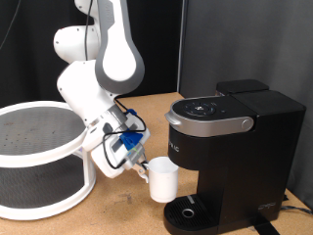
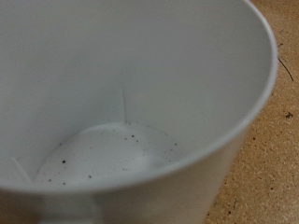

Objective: Make a cup of coffee with the keurig machine

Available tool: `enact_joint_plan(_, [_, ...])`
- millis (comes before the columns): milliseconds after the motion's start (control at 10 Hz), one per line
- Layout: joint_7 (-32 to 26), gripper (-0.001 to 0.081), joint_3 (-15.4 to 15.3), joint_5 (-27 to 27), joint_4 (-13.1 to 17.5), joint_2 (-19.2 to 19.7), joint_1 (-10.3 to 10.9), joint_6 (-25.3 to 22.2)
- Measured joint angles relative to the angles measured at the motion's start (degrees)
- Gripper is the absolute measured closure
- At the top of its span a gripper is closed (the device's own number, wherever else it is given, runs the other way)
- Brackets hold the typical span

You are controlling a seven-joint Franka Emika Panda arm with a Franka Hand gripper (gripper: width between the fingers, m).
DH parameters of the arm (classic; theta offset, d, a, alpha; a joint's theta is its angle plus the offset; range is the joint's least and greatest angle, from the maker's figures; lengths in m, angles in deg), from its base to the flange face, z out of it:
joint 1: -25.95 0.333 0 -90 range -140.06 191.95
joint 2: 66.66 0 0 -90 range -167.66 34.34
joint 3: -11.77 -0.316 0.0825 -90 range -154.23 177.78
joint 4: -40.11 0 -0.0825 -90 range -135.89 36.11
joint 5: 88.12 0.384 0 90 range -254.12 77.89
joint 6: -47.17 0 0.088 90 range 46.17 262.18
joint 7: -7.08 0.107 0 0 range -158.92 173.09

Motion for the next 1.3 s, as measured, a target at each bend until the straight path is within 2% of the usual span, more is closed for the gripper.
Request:
enact_joint_plan(400, [-3.7, 0.0734, -2.0, 4.8, 2.1, 2.1, 0.3, 0.1])
enact_joint_plan(800, [-4.3, 0.0734, -3.7, 6.9, 3.2, 2.9, 0.4, 0.8])
enact_joint_plan(1300, [-7.2, 0.0734, -5.3, 10.8, 5.2, 5.9, 0.4, 1.5])
